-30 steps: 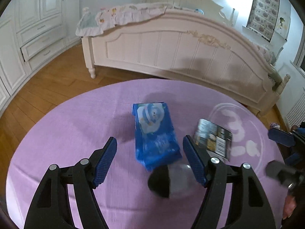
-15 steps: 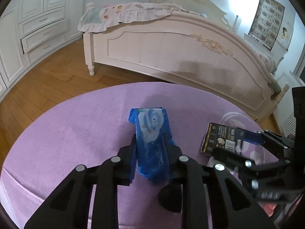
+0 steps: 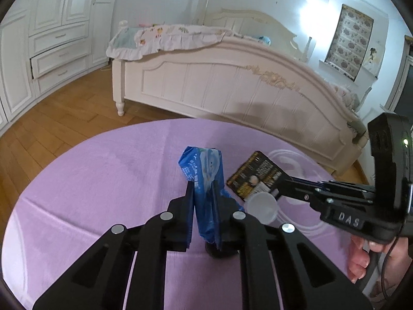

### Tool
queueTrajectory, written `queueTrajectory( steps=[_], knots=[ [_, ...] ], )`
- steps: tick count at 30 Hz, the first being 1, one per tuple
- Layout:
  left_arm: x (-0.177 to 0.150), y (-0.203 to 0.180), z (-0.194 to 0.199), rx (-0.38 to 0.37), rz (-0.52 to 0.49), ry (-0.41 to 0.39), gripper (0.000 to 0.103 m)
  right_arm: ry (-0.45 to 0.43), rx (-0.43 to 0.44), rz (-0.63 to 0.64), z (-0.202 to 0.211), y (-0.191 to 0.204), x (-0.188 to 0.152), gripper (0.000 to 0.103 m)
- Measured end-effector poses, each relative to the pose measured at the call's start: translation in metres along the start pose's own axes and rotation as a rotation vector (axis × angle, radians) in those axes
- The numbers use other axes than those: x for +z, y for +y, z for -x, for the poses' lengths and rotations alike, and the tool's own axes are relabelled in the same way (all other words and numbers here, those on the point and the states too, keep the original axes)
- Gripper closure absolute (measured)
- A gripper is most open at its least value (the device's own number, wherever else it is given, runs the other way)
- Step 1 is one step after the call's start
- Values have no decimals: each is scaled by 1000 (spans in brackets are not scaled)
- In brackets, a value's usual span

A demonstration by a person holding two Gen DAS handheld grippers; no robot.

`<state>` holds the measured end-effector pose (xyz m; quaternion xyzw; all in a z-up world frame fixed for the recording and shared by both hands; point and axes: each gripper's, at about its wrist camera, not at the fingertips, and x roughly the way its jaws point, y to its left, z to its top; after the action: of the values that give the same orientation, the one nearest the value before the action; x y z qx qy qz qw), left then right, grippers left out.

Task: Collect trash
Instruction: 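Grasp the blue wipes packet with the left tool while the right tool grasps the black card package, then carry the wipes packet and card package over the black bin and open both tools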

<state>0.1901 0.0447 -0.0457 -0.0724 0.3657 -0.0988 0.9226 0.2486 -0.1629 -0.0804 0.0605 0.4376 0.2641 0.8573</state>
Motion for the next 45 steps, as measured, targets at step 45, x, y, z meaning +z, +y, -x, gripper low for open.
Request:
queueTrajectory(
  steps=[45],
  knots=[
    [-69,-278,49,-351,-384,-3,90,-485,-128,-470,303,-141,-204,100]
  ],
)
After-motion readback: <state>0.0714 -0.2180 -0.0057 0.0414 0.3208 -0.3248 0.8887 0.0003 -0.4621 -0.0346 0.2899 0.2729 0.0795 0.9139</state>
